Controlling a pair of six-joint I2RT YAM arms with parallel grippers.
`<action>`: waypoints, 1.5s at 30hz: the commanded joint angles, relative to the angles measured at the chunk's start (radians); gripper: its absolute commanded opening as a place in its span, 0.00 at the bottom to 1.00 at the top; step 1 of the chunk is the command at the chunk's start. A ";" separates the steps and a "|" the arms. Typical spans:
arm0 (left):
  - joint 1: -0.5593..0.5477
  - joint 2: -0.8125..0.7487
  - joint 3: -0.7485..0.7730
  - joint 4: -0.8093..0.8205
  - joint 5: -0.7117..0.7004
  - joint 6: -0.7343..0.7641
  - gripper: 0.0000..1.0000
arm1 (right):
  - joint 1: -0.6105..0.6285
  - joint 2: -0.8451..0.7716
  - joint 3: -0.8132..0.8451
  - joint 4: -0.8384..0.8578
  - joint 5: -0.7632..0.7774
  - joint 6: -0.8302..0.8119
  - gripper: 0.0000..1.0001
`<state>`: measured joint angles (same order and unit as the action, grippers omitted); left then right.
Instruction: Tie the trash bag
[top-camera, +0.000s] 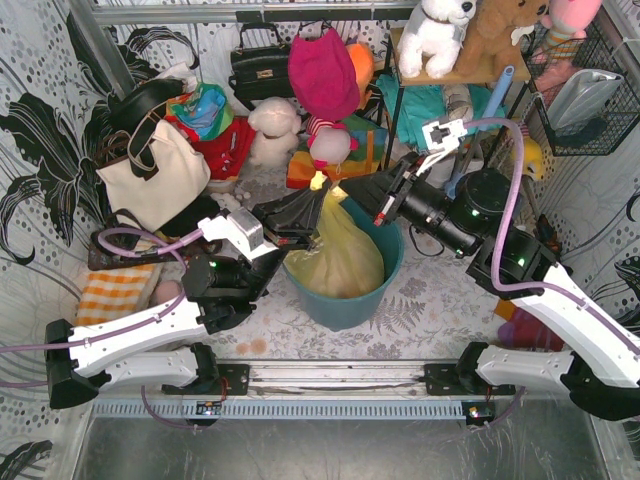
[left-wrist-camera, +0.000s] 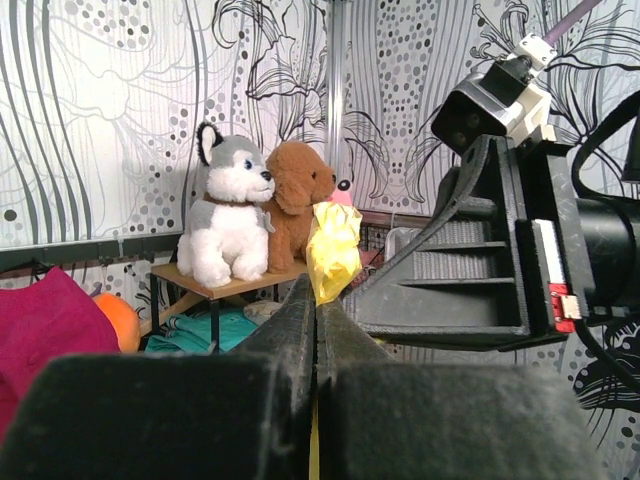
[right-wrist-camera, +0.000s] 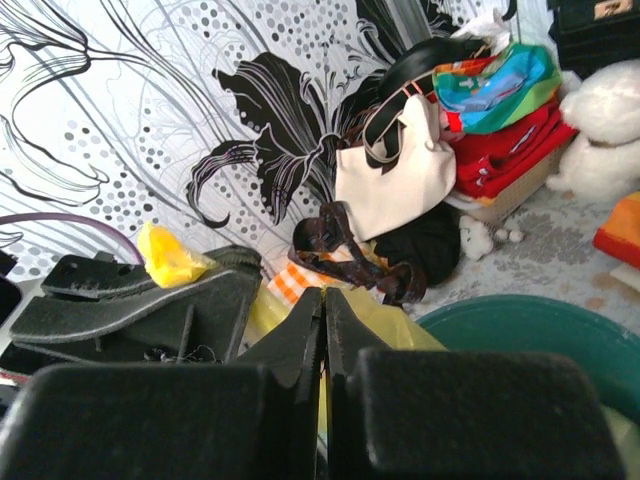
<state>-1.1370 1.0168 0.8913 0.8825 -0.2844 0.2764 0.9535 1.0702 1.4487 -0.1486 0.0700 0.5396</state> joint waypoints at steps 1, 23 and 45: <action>0.008 -0.005 -0.001 0.035 -0.040 0.023 0.00 | -0.003 -0.031 -0.012 -0.037 -0.045 0.065 0.00; 0.014 0.017 0.017 0.004 -0.067 0.010 0.00 | 0.046 -0.125 -0.194 0.050 -0.075 0.183 0.00; 0.020 0.027 0.023 -0.004 -0.072 0.001 0.00 | 0.255 -0.005 -0.141 0.034 0.232 0.121 0.00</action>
<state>-1.1244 1.0443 0.8917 0.8574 -0.3412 0.2821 1.1923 1.0431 1.2621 -0.1307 0.2203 0.6876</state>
